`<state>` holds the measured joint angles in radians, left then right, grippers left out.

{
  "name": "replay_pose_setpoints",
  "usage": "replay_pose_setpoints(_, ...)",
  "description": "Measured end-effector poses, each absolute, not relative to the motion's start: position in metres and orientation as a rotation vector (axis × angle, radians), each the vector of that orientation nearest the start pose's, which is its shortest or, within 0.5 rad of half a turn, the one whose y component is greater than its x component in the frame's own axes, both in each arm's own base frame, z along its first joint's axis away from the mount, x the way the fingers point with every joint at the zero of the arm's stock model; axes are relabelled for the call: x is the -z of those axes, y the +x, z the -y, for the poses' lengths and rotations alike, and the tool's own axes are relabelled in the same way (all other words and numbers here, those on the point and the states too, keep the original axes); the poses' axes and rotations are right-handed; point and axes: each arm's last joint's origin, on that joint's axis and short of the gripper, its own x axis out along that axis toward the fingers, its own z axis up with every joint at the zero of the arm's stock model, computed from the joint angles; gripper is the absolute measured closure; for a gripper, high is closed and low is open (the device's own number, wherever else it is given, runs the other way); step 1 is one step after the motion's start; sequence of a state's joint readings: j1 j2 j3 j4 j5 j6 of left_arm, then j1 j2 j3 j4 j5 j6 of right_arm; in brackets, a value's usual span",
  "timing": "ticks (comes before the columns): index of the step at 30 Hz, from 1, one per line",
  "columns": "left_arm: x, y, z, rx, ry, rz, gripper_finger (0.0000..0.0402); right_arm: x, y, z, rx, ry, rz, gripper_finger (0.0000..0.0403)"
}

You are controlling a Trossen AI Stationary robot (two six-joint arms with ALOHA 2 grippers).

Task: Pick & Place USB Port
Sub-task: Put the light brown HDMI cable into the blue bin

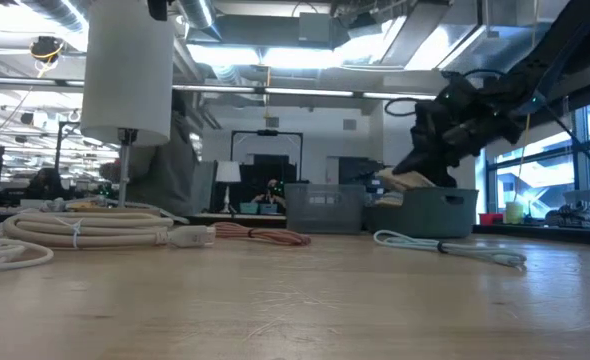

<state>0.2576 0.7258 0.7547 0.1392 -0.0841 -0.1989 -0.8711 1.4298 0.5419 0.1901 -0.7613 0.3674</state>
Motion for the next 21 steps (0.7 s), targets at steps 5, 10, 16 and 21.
replay_pose_setpoints(5, -0.362, 0.155, -0.043, -0.321, -0.19, 0.203, 0.0181, -0.154, 0.18, 0.183, 0.181, 0.795, -0.446, 0.038)
replay_pose_setpoints(10, -0.362, 0.155, -0.043, -0.32, -0.2, 0.204, 0.0181, -0.16, 0.182, 0.186, 0.194, 0.735, -0.399, 0.0292)
replay_pose_setpoints(16, -0.362, 0.155, -0.043, -0.312, -0.208, 0.205, 0.0181, -0.165, 0.184, 0.191, 0.257, 0.683, -0.394, 0.0177)
replay_pose_setpoints(21, -0.362, 0.155, -0.043, -0.311, -0.208, 0.205, 0.0181, -0.187, 0.193, 0.2, 0.201, 0.659, -0.341, 0.0148)
